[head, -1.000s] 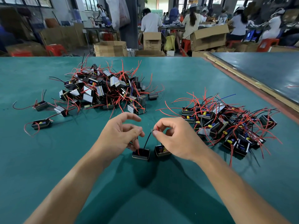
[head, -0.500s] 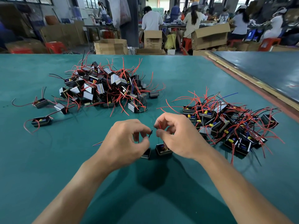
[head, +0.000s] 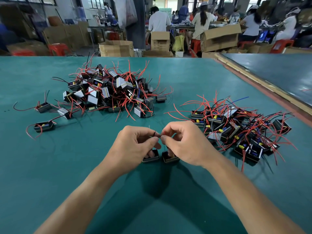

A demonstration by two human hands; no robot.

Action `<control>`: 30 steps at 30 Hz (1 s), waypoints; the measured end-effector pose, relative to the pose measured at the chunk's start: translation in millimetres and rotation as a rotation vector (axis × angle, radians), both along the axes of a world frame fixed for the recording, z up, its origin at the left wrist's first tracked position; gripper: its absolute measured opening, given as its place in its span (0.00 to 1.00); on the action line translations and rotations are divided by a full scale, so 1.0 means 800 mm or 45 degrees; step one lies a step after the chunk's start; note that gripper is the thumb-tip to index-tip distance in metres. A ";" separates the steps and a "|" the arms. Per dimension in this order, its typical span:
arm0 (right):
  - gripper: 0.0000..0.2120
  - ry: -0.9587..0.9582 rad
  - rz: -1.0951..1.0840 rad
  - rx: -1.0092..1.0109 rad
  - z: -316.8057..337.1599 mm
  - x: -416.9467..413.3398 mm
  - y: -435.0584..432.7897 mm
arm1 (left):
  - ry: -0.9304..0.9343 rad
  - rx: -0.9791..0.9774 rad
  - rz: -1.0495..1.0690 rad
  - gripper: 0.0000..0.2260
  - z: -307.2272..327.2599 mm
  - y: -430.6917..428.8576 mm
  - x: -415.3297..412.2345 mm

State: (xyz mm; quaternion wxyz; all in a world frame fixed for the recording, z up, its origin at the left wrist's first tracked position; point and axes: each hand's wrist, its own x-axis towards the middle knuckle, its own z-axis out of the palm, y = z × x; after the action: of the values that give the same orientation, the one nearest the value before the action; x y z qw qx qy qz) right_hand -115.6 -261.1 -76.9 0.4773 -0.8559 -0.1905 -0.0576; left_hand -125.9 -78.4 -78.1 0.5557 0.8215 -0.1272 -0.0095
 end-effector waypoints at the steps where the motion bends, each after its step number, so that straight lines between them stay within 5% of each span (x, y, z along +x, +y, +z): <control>1: 0.07 0.003 -0.002 0.007 0.000 0.000 0.000 | -0.006 -0.002 -0.004 0.12 0.000 0.000 0.000; 14: 0.07 0.008 -0.106 0.095 0.000 0.004 -0.001 | 0.010 -0.106 0.049 0.09 0.006 -0.007 -0.003; 19: 0.17 -0.122 -0.334 -0.011 -0.006 0.010 -0.008 | 0.104 -0.136 -0.049 0.09 0.009 -0.008 -0.006; 24: 0.01 -0.055 -0.133 0.134 0.002 0.005 0.000 | 0.104 -0.139 -0.079 0.09 0.012 -0.007 -0.006; 30: 0.05 -0.087 0.041 0.136 0.004 0.002 -0.001 | 0.105 -0.110 -0.098 0.09 0.010 -0.007 -0.006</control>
State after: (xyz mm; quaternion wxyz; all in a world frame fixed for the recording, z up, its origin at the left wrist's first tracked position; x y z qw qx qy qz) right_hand -114.0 -262.0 -73.9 0.5165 -0.8236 -0.2170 -0.0891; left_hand -131.1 -83.9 -70.3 0.5946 0.7902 -0.1362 -0.0591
